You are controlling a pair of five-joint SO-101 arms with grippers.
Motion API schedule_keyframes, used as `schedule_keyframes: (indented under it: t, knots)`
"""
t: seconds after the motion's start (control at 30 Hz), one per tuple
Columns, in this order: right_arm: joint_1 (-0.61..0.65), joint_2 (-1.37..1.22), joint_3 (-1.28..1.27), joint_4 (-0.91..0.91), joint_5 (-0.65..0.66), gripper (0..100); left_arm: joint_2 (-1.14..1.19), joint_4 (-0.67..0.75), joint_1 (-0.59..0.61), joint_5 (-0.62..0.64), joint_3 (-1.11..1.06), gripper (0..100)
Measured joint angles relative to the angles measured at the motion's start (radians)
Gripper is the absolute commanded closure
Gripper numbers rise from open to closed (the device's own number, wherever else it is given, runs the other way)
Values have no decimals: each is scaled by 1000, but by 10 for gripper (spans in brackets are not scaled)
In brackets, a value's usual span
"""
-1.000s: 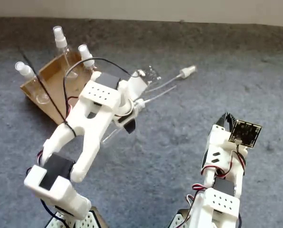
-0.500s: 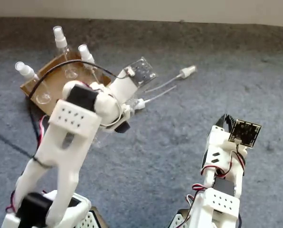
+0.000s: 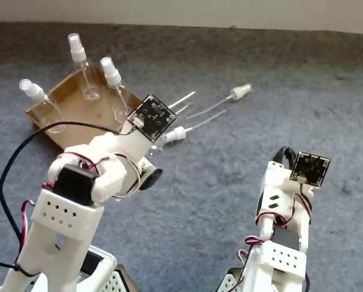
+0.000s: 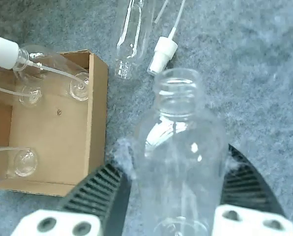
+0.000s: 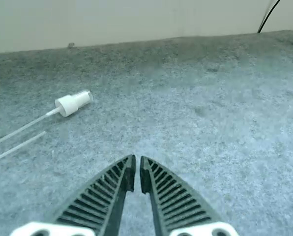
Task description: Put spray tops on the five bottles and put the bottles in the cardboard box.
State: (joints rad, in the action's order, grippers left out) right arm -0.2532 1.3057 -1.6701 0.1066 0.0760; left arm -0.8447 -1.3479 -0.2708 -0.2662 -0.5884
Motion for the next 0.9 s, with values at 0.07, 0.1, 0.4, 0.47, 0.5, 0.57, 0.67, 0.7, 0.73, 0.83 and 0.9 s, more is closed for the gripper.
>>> schedule_keyframes:
  t: [0.07, 0.1, 0.4, 0.47, 0.5, 0.57, 0.67, 0.7, 0.73, 0.83, 0.9]
  knots:
    - [17, 0, 0, 83, 0, 969, -40, 75, 0, 32, -81, 839]
    - [25, 0, 0, 133, 0, 969, -58, 110, 0, 37, -118, 839]
    - [46, -2, 239, 531, 0, 968, -207, 348, 2, 46, -377, 839]
    - [49, -2, 316, 585, 0, 968, -242, 394, 0, 51, -427, 839]
    - [60, -2, 351, 608, 0, 968, -256, 414, 2, 60, -448, 839]
    - [83, -2, 414, 647, 0, 967, -285, 448, 2, 89, -486, 839]
    - [110, -2, 494, 684, 0, 967, -325, 468, 2, 112, -523, 839]
    - [114, -2, 516, 692, -8, 967, -338, 470, 2, 115, -531, 839]
    - [117, -3, 537, 701, -25, 967, -348, 470, 2, 117, -531, 839]
    - [115, -71, 637, 735, -58, 967, -377, 471, 18, 120, -531, 839]
    - [117, -149, 712, 761, -74, 967, -391, 471, 54, 138, -531, 839]
